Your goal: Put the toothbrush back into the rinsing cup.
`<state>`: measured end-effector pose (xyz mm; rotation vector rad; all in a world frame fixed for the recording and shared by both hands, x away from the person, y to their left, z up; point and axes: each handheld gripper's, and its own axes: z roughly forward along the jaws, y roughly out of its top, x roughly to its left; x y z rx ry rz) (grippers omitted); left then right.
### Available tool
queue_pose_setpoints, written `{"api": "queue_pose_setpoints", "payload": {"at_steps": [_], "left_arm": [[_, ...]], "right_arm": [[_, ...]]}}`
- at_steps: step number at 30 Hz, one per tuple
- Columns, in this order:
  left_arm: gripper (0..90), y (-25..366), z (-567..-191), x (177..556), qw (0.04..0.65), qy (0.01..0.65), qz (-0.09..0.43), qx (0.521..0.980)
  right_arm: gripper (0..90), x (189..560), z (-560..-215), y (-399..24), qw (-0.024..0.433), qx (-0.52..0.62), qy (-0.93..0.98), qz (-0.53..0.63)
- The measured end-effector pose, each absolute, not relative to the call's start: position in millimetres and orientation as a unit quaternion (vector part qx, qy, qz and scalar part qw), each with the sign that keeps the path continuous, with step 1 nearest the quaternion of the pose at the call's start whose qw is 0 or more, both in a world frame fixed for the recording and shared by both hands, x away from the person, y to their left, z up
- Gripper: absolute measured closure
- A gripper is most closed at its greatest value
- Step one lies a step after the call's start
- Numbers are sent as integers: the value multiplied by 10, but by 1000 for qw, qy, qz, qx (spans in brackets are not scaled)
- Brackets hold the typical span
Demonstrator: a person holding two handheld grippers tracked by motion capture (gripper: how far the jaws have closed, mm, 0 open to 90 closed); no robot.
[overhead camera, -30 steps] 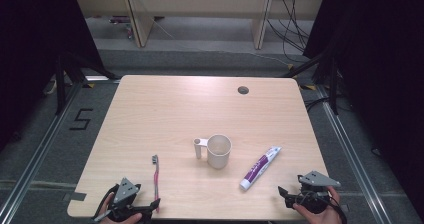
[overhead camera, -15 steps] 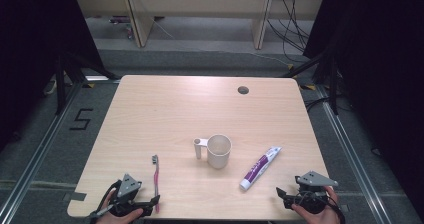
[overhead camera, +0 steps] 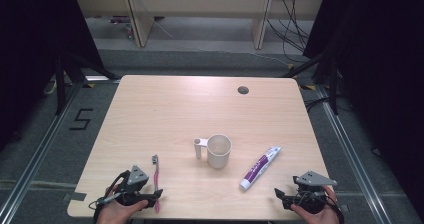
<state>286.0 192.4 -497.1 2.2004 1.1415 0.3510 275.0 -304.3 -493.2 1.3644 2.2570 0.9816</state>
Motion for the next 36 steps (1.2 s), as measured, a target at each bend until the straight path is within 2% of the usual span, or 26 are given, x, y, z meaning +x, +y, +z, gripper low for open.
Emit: {"api": "queue_pose_setpoints", "payload": {"at_steps": [6,14,18,21,22,24,25,29,36], "left_arm": [[413,1836,-4985,2935,292,426,136,845],[575,1826,-4957,3012,266,413,134,861],[625,1836,-4934,3053,246,398,128,875],[671,1832,-4928,3089,233,391,125,881],[682,1832,-4928,3089,233,391,125,881],[703,1840,-4919,3146,222,385,119,888],[714,1844,-4911,3165,216,381,115,891],[759,1841,-4878,3246,193,370,103,903],[790,1785,-4849,3374,158,355,80,918]], "right_arm": [[199,2777,-4952,-3052,169,453,802,351],[198,2773,-4947,-3047,171,453,800,353],[202,2778,-4944,-3046,173,450,801,356],[202,2742,-4932,-3012,155,471,794,352],[205,2774,-4941,-3039,176,442,805,354],[207,2765,-4933,-3028,175,445,805,351],[207,2752,-4937,-3005,154,456,802,353],[209,2779,-4950,-3030,180,434,809,354],[212,2758,-4935,-3003,156,449,805,355]]}}
